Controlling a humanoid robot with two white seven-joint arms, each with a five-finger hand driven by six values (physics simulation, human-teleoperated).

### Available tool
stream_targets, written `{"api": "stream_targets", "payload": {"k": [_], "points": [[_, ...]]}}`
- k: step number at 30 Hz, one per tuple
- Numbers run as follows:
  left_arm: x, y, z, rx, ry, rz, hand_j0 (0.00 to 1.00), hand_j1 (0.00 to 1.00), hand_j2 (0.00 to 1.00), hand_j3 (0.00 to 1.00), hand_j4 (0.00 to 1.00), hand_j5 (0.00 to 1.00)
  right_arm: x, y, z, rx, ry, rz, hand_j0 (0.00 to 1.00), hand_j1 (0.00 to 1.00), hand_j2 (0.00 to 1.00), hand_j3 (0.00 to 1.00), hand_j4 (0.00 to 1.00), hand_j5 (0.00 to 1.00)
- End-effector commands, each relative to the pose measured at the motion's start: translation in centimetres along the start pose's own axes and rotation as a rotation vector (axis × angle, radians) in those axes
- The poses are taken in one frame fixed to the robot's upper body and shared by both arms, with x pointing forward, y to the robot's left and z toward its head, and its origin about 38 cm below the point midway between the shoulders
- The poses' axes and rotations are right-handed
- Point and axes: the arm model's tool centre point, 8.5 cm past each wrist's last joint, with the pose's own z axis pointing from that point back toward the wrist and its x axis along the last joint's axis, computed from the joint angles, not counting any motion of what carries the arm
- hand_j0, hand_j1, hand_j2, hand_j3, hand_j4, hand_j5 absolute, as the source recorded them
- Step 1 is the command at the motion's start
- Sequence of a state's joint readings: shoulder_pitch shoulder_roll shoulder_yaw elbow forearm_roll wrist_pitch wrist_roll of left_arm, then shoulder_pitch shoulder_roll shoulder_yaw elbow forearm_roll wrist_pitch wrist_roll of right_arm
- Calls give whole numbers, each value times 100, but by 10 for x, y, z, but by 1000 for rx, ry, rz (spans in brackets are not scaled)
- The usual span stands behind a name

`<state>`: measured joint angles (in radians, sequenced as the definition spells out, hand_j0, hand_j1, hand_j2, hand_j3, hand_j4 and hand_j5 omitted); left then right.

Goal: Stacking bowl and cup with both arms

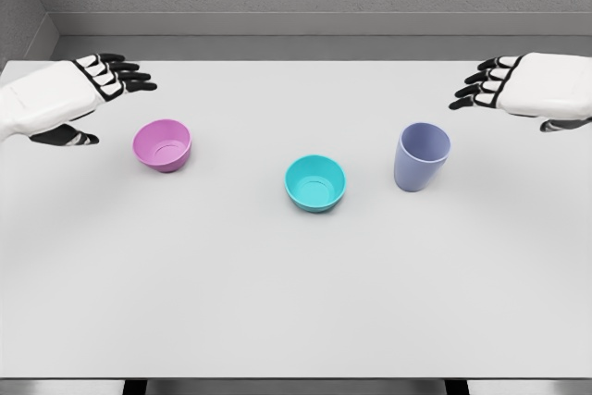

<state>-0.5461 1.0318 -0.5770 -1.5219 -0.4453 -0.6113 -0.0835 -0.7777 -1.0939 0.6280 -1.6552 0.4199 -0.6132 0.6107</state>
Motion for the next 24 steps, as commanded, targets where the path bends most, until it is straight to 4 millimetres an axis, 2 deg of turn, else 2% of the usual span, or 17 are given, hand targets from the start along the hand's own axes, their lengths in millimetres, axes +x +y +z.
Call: {"api": "stream_targets", "payload": {"k": [1, 3, 6, 7, 8, 9, 10, 11, 13, 15, 16, 19, 22, 24], "points": [[-7, -2, 5, -11, 22, 12, 100, 100, 100, 100, 100, 100, 2, -2, -2, -7, -5, 0, 100, 100, 100, 100, 100, 100], [-8, -5, 3, -14, 27, 18, 100, 100, 100, 100, 100, 100, -2, -10, 2, -20, 8, 16, 100, 100, 100, 100, 100, 100], [-9, -9, -3, -174, 18, 6, 100, 100, 100, 100, 100, 100, -9, -15, 11, -31, 36, 18, 100, 100, 100, 100, 100, 100], [-11, -5, -4, -173, 23, 3, 100, 100, 100, 100, 100, 100, -10, -14, 11, -30, 38, 15, 100, 100, 100, 100, 100, 100], [-20, -11, -2, -190, 49, 15, 100, 100, 100, 100, 100, 100, -11, -18, 11, -39, 39, 20, 100, 100, 100, 100, 100, 100], [-22, -16, -8, -187, 51, 32, 100, 100, 100, 100, 100, 100, -10, -25, 8, -61, 34, 28, 100, 100, 100, 100, 100, 100], [-34, -12, -4, -178, 87, 41, 100, 100, 100, 100, 100, 100, -8, -28, 3, -74, 23, 28, 100, 100, 100, 100, 100, 100], [-37, -10, -7, -172, 90, 44, 100, 100, 100, 100, 100, 100, -9, -30, 3, -79, 25, 33, 100, 100, 100, 100, 100, 100], [-26, -15, -30, -269, 36, 35, 100, 100, 100, 100, 100, 100, -4, -37, -1, -97, 8, 47, 100, 100, 100, 100, 100, 100], [-10, -28, -55, -402, -28, 45, 100, 100, 100, 100, 100, 100, -1, -41, -5, -105, -3, 55, 100, 100, 100, 100, 100, 100], [-5, -23, -68, -401, -48, 35, 100, 100, 100, 100, 100, 100, 2, -42, -8, -108, -13, 57, 100, 100, 100, 100, 100, 100], [-3, -24, -72, -403, -58, 32, 100, 100, 100, 100, 100, 100, 19, -35, -23, -80, -74, 65, 100, 100, 100, 100, 100, 100], [1, -20, -81, -385, -74, 31, 100, 100, 100, 100, 100, 100, 24, -35, -31, -84, -97, 62, 100, 100, 100, 100, 100, 100], [-1, -19, -79, -386, -67, 28, 100, 100, 100, 100, 100, 100, 29, -34, -36, -82, -116, 63, 100, 100, 100, 100, 100, 100]]}}
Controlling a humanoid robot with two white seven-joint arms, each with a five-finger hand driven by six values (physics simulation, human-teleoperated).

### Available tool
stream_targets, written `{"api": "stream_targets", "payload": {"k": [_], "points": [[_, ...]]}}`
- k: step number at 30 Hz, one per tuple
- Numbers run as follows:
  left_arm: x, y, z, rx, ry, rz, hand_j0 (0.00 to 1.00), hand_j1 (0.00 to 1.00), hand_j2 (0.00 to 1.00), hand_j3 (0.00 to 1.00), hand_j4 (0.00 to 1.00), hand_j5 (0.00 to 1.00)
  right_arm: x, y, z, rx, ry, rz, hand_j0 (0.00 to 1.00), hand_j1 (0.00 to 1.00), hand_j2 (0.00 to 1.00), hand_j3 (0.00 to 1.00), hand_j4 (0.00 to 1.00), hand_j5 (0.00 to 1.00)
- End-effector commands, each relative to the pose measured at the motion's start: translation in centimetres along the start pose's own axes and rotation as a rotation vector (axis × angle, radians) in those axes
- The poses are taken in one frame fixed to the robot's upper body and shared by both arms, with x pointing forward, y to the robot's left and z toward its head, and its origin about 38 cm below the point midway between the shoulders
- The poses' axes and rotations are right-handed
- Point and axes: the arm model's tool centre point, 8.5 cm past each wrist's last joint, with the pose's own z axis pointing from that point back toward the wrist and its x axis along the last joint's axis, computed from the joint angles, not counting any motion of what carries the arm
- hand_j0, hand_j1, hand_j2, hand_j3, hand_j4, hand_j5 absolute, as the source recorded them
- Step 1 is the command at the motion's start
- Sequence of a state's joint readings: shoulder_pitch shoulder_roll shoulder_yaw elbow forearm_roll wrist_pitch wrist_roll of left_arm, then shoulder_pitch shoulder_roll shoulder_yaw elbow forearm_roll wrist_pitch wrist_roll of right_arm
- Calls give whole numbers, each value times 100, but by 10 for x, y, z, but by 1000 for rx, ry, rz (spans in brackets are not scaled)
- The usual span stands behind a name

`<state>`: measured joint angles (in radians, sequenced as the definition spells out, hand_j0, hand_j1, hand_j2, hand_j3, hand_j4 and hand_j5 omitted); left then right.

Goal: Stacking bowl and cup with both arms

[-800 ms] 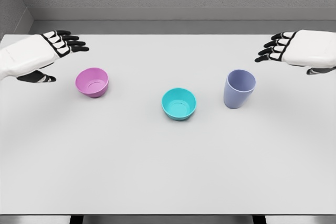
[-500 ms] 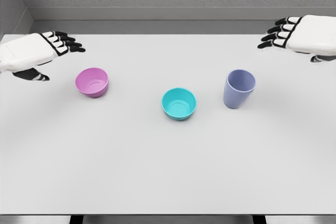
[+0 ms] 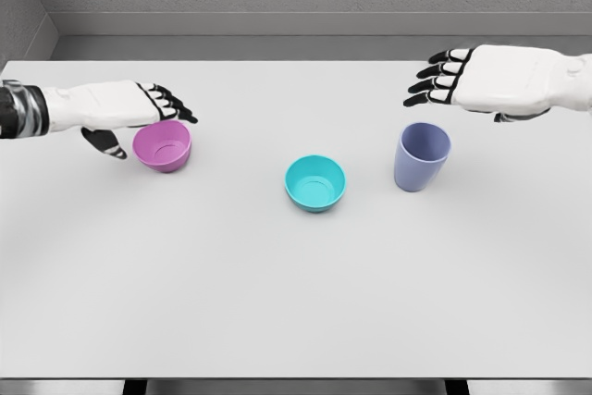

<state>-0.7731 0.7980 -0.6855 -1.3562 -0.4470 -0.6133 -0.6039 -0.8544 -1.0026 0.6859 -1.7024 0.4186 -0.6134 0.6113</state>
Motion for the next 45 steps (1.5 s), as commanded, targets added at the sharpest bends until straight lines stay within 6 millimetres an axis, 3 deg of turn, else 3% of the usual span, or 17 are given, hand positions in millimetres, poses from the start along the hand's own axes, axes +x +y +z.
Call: {"api": "stream_targets", "payload": {"k": [1, 11, 26, 45], "points": [[0, 0, -2, -2, -3, 6, 100, 100, 100, 100, 100, 100, 5, 1, -6, 0, -20, -2, 100, 100, 100, 100, 100, 100], [-1, 0, -2, -3, -1, 10, 100, 100, 100, 100, 100, 100, -14, -2, 16, -14, 59, -15, 100, 100, 100, 100, 100, 100], [10, -9, -17, -23, -35, 14, 100, 100, 100, 100, 100, 100, -14, 2, 15, -8, 58, -21, 100, 100, 100, 100, 100, 100], [4, -20, -18, -57, -12, 17, 100, 100, 100, 100, 100, 100, -17, 5, 20, 5, 70, -25, 100, 100, 100, 100, 100, 100]]}}
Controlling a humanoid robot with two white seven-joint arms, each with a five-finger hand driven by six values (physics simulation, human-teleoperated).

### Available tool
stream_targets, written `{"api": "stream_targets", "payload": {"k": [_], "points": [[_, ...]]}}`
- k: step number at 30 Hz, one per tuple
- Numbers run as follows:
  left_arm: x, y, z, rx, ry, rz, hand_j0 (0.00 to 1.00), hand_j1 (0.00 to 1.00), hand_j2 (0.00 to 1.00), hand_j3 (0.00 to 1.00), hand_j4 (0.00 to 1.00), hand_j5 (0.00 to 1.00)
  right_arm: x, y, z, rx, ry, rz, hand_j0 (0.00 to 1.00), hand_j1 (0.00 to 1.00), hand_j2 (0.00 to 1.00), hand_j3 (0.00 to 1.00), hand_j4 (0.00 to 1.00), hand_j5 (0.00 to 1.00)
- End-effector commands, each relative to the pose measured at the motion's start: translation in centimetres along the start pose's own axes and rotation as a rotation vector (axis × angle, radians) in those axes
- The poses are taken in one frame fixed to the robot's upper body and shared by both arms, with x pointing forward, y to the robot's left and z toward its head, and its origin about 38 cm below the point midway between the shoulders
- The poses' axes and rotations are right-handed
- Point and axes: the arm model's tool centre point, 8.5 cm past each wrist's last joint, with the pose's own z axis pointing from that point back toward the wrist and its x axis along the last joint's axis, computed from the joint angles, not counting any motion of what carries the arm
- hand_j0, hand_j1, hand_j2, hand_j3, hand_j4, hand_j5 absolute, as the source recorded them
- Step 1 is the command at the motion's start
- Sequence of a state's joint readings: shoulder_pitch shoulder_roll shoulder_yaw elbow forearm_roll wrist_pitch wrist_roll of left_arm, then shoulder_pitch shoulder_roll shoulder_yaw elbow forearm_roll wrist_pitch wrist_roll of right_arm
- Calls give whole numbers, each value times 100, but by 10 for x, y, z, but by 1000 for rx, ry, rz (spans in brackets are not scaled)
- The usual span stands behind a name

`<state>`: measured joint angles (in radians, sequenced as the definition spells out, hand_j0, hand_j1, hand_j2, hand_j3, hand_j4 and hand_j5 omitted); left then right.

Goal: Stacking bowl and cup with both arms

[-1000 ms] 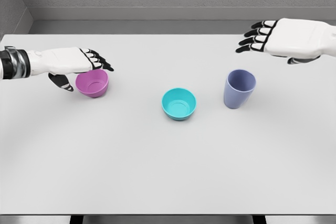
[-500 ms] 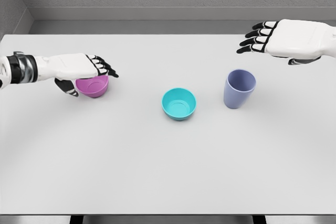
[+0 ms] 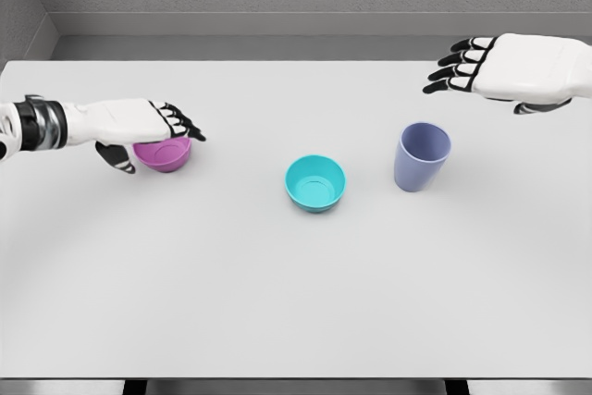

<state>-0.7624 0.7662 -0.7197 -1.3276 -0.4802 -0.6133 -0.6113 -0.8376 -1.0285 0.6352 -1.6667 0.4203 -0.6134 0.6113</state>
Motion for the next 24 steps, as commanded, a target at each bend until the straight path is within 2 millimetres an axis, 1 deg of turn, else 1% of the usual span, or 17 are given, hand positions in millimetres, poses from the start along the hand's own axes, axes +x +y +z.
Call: {"api": "stream_targets", "payload": {"k": [1, 5, 24], "points": [[-2, -2, 1, -3, 6, 10, 100, 100, 100, 100, 100, 100, -1, 0, 1, 0, 3, -4, 100, 100, 100, 100, 100, 100], [-2, -3, -5, 1, 2, 21, 100, 100, 100, 100, 100, 100, 0, 1, 1, 0, 2, -5, 100, 100, 100, 100, 100, 100], [-7, -6, -8, -2, 12, 45, 100, 100, 100, 100, 100, 100, 0, 2, 1, 7, 2, -5, 100, 100, 100, 100, 100, 100]]}}
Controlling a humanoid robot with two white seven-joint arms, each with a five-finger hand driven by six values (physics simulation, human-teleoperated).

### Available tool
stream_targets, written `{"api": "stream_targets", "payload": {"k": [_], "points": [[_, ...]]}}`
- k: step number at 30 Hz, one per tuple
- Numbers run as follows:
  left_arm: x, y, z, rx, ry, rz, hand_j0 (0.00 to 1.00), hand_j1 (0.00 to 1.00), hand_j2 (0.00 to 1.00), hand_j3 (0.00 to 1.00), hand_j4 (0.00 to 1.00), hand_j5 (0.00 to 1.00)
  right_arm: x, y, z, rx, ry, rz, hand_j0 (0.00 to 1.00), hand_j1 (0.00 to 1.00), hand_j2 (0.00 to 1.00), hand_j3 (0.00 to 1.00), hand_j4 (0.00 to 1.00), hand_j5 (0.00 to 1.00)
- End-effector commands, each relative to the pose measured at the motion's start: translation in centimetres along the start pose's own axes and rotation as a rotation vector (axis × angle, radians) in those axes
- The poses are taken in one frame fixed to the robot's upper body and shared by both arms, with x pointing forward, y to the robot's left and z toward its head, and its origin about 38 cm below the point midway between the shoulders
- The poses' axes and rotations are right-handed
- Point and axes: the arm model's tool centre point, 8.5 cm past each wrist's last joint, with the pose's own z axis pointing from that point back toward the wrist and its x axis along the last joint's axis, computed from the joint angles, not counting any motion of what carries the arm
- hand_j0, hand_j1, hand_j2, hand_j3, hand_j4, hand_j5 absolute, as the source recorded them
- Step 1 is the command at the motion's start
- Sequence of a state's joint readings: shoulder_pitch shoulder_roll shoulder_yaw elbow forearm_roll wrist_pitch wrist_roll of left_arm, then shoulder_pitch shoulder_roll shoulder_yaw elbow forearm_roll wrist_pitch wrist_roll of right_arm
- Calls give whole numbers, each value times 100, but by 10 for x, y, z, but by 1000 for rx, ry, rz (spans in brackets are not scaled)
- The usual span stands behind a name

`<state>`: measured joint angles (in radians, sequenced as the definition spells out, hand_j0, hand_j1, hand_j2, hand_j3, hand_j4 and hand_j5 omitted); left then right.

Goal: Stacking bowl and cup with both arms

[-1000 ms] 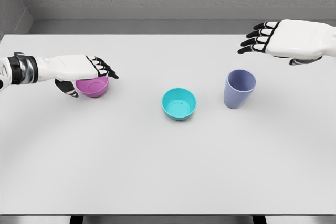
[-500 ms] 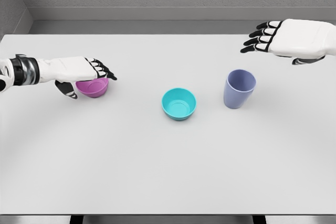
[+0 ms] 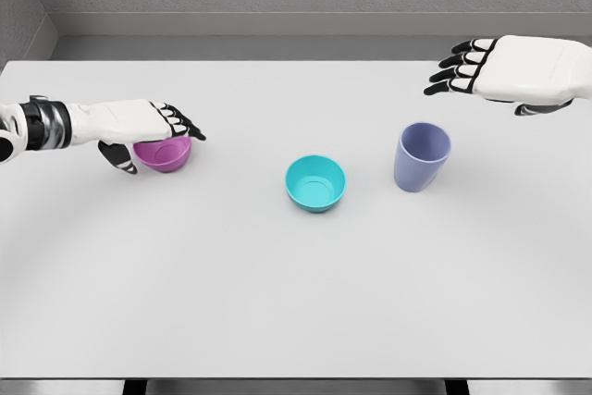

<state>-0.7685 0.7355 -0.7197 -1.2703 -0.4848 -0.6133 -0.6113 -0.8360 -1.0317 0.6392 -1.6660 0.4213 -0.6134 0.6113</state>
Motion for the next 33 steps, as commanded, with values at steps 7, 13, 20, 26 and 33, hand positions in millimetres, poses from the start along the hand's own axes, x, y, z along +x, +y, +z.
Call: {"api": "stream_targets", "payload": {"k": [7, 13, 20, 26, 33], "points": [[-4, -2, -1, 1, 8, 19, 100, 100, 100, 100, 100, 100, 0, 0, 1, 0, 2, -3, 100, 100, 100, 100, 100, 100], [-7, -4, -3, -1, 14, 33, 100, 100, 100, 100, 100, 100, 0, 0, 0, -1, 1, -3, 100, 100, 100, 100, 100, 100], [-9, -6, -4, -3, 19, 43, 100, 100, 100, 100, 100, 100, 0, 0, 0, -2, 2, -3, 100, 100, 100, 100, 100, 100], [-13, -6, -7, -6, 27, 51, 100, 100, 100, 100, 100, 100, 0, 0, 0, -2, 2, -3, 100, 100, 100, 100, 100, 100], [-11, -5, -10, -4, 21, 54, 100, 100, 100, 100, 100, 100, 0, 0, 0, -2, 2, -3, 100, 100, 100, 100, 100, 100]]}}
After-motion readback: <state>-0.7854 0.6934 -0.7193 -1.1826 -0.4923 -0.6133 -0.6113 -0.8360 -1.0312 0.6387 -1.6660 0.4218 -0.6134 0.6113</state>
